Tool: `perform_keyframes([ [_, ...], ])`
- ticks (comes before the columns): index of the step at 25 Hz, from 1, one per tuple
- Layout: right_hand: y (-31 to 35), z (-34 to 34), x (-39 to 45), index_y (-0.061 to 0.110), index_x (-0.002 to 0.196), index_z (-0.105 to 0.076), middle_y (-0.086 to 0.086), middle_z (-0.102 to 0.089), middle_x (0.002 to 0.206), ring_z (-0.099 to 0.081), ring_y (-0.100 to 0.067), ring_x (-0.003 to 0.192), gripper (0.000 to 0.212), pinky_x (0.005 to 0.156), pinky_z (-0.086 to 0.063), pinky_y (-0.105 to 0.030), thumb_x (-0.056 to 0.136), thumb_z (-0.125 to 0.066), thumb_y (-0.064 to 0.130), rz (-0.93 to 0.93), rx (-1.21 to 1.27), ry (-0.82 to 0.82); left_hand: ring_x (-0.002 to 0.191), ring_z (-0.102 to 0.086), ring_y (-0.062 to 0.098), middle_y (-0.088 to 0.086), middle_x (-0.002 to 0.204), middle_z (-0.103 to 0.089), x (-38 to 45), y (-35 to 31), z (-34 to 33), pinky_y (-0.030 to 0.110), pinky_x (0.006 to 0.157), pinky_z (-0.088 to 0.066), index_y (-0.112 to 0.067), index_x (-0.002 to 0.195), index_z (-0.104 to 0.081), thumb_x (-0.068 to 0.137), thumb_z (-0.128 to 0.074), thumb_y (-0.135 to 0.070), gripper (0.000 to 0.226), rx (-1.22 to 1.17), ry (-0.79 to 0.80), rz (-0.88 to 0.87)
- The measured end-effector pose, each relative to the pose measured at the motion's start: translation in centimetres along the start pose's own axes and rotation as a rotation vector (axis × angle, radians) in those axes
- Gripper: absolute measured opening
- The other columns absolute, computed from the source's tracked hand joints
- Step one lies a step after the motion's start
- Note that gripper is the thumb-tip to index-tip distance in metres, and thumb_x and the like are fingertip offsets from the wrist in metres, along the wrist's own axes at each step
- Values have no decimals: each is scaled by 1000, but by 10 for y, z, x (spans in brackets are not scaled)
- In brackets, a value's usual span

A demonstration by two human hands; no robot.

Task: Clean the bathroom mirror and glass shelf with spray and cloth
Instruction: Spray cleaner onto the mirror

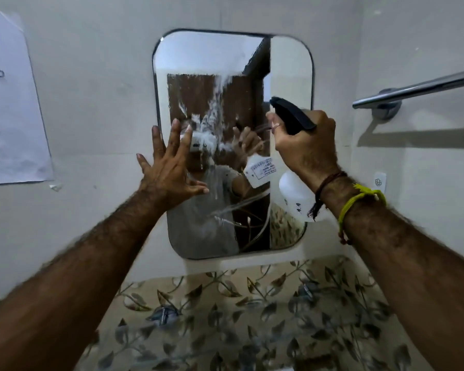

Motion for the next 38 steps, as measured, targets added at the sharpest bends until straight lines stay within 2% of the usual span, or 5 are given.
perform_keyframes([
  [3,-2,2,15,20,61,-57,9,-57,52,-59,-5,51,39,47,-46,-21,87,-68,46,-27,94,-103,144,36,34,-12,156,39,2,2,-4,82,105,-5,-37,152,22,58,-80,-68,142,-22,32,12],
  [9,-17,-1,10,17,64,-57,8,-55,54,-57,-16,54,39,48,-39,-17,88,-68,45,-89,37,-106,143,36,36,-13,155,41,5,2,-6,85,98,-3,-42,149,26,54,-82,-70,147,-73,3,71],
  [16,-48,-7,-46,16,68,-63,7,-59,56,-59,-8,52,32,43,-36,-7,89,-70,39,-121,-53,152,144,35,35,-10,157,38,-6,6,-19,85,100,-2,-37,151,26,53,-80,-73,148,19,26,32],
  [32,-116,-42,-169,19,77,-64,-2,-65,70,-63,-25,67,34,62,-54,-34,88,-63,52,-76,-480,709,145,33,36,-13,158,35,-63,-10,-71,84,102,-15,-34,152,23,58,-84,-62,146,-30,113,28],
  [38,-101,-34,-124,20,78,-63,0,-63,66,-59,-21,58,27,55,-48,-28,90,-64,44,-60,-343,533,145,33,35,-10,158,35,-42,-23,-54,82,106,-10,-33,152,23,61,-79,-68,142,-2,47,23],
])
Point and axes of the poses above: each hand's wrist, its own x-axis towards the middle knuckle, its own z-axis out of the back of the hand, y = z × x, the point moved 6 cm from there along x, towards the middle knuckle
